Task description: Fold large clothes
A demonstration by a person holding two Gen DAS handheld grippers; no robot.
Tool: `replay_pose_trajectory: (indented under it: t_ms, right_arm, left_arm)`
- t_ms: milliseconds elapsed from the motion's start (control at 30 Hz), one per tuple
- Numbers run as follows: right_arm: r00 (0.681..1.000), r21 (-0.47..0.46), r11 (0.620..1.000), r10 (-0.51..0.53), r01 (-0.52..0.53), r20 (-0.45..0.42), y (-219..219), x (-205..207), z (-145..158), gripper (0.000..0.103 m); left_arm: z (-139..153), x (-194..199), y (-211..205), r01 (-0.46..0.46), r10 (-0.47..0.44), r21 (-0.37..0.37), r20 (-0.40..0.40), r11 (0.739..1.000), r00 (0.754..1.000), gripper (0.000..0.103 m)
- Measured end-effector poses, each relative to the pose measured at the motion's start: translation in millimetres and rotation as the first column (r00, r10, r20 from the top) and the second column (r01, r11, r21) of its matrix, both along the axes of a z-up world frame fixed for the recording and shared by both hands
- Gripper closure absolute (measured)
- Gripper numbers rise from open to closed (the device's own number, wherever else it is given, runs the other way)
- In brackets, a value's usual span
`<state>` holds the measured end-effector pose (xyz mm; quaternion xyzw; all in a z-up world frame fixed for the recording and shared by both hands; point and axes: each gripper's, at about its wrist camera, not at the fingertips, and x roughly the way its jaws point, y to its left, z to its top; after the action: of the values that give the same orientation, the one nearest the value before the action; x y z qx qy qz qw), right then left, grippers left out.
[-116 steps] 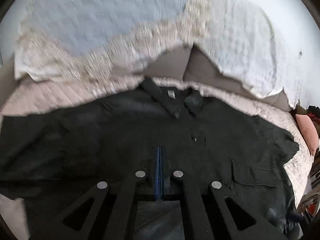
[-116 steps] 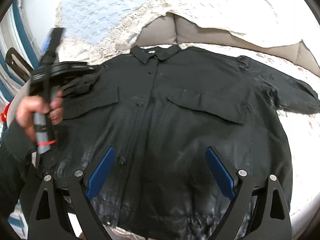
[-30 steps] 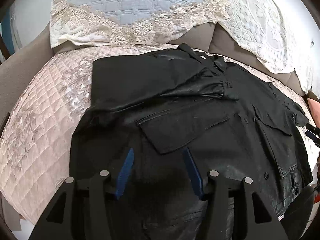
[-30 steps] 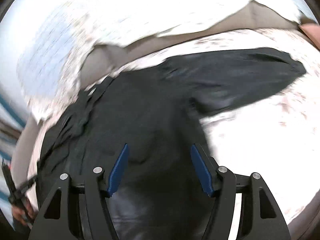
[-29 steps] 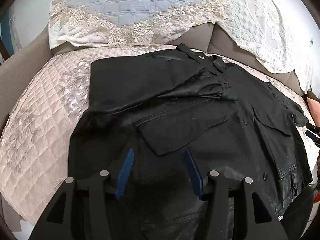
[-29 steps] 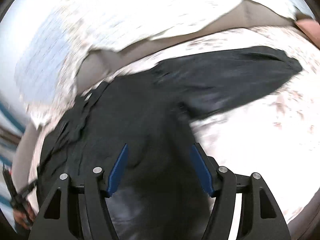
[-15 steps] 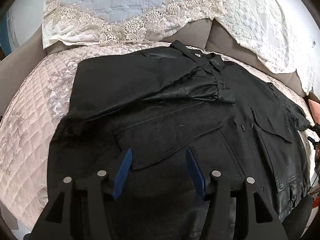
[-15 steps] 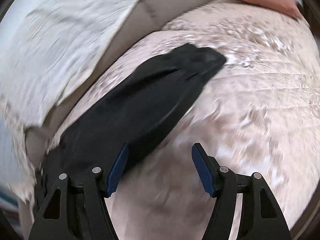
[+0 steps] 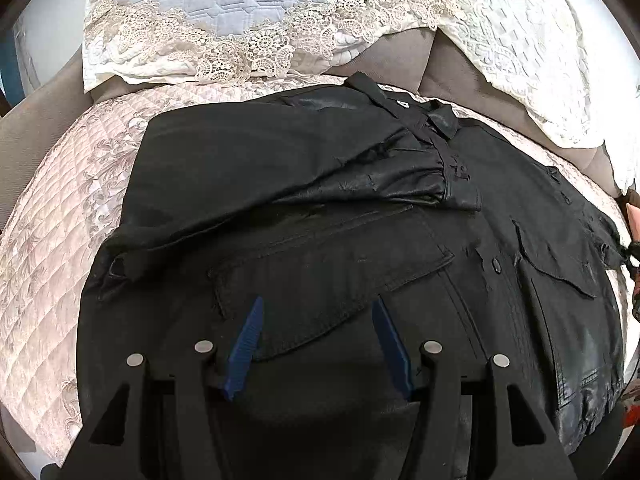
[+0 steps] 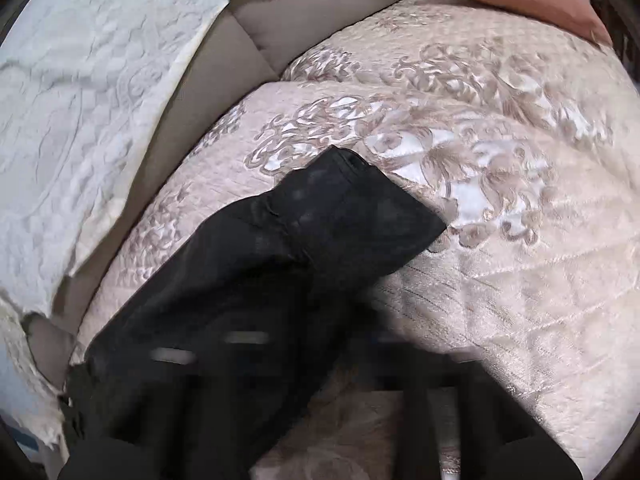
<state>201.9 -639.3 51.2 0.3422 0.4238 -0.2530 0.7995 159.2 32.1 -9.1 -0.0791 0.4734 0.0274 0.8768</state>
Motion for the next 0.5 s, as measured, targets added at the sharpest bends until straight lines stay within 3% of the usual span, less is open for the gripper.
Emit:
replay_pose_trajectory:
  t_ms: [167,267,367,500]
  right_arm:
    - [0.986,-0.082,0.99,0.125,-0.116,0.112,42.4,6.3,61.8,0.098]
    - [0.951,-0.128,0.963,0.256,-0.236,0.174,92.7,18.7,104.4,0.098]
    - [0.881,-0.174,0.906,0.417,-0.385,0.224,164.7,33.2,139.6,0.098]
    - [0.781,-0.185,0.818,0.576,-0.545,0.241,253.3,50.8,150.0,0.098]
  left_arm:
    - [9.2,-4.9,5.0,0.005,-0.004,-0.022,0.032,1.0,0.999,0.044]
    - [14.2,-8.9,7.0,0.01,-0.008,-0.037,0.049,0.999,0.999,0.044]
    - [20.1,-14.3,9.5,0.013,-0.009,-0.058,0.07,0.998,0.997,0.044]
    - [26.8,-23.1,14.3,0.01,-0.002,-0.081,0.093,0.997,0.996,0.044]
